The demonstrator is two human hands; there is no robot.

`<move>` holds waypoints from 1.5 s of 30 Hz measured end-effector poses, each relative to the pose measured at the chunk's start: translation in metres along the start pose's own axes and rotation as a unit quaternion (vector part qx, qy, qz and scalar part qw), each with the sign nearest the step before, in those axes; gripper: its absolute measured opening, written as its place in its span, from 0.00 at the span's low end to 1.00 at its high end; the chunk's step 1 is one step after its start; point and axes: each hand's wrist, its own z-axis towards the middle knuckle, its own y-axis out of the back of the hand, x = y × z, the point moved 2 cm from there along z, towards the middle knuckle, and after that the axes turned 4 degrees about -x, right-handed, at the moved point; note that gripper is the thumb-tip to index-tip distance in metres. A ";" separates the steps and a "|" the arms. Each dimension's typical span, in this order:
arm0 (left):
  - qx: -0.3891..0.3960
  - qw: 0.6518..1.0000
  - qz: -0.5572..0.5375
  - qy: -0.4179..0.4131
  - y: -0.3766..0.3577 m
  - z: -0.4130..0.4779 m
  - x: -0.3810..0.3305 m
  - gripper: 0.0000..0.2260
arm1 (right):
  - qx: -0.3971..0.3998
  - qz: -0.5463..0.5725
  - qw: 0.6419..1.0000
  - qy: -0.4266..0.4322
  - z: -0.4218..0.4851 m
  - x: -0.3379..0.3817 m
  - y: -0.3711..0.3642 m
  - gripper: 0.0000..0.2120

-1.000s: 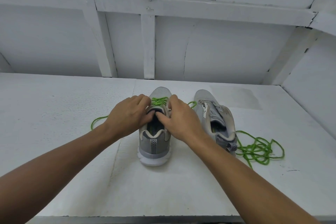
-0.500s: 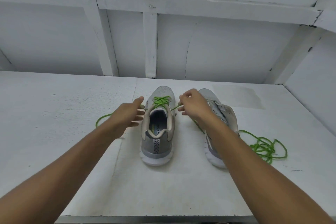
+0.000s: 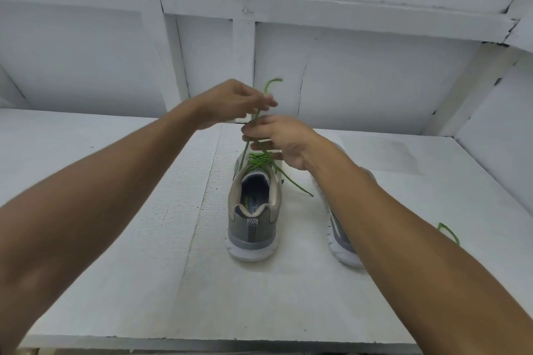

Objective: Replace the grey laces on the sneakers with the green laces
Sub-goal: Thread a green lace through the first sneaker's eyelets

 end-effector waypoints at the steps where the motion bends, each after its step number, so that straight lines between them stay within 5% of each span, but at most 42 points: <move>1: 0.024 0.999 -0.032 0.017 -0.002 0.000 0.002 0.18 | -0.005 -0.004 1.000 0.010 -0.002 0.000 0.001 0.03; 5: 0.073 0.986 -0.113 0.095 -0.014 -0.008 0.026 0.23 | -0.040 0.009 0.999 0.028 -0.006 -0.004 0.011 0.05; 11: 0.022 0.998 0.063 0.022 -0.013 -0.026 0.030 0.17 | -0.116 0.054 0.992 -0.008 -0.007 -0.012 0.023 0.04; 19: -0.013 0.952 0.299 -0.063 -0.017 -0.020 0.006 0.10 | -0.133 -0.088 0.986 0.046 -0.005 -0.003 0.024 0.05; 24: 0.000 0.951 0.299 -0.073 -0.006 -0.021 0.000 0.08 | -0.056 -0.251 0.964 0.061 -0.014 -0.004 0.019 0.08; 28: 0.031 0.974 0.222 -0.036 -0.002 -0.021 0.007 0.07 | -0.079 -0.305 0.945 0.087 -0.014 -0.012 0.010 0.19; 33: 0.036 0.987 0.157 -0.020 -0.003 -0.022 0.019 0.05 | -0.133 -0.272 0.946 0.114 -0.008 -0.021 0.010 0.09; 35: 0.036 0.987 0.158 -0.013 -0.002 -0.021 0.024 0.04 | -0.126 -0.243 0.952 0.134 -0.012 -0.023 0.013 0.17; 37: 0.037 0.988 0.153 -0.008 -0.001 -0.021 0.026 0.03 | -0.103 -0.164 0.969 0.155 -0.015 -0.023 0.018 0.21; 40: 0.026 0.992 0.123 0.001 0.000 -0.022 0.026 0.04 | -0.070 -0.039 0.987 0.142 -0.019 -0.018 0.023 0.13; 45: 0.018 0.993 0.118 0.019 0.005 -0.025 0.037 0.03 | -0.054 0.186 0.973 0.122 -0.016 -0.007 0.048 0.30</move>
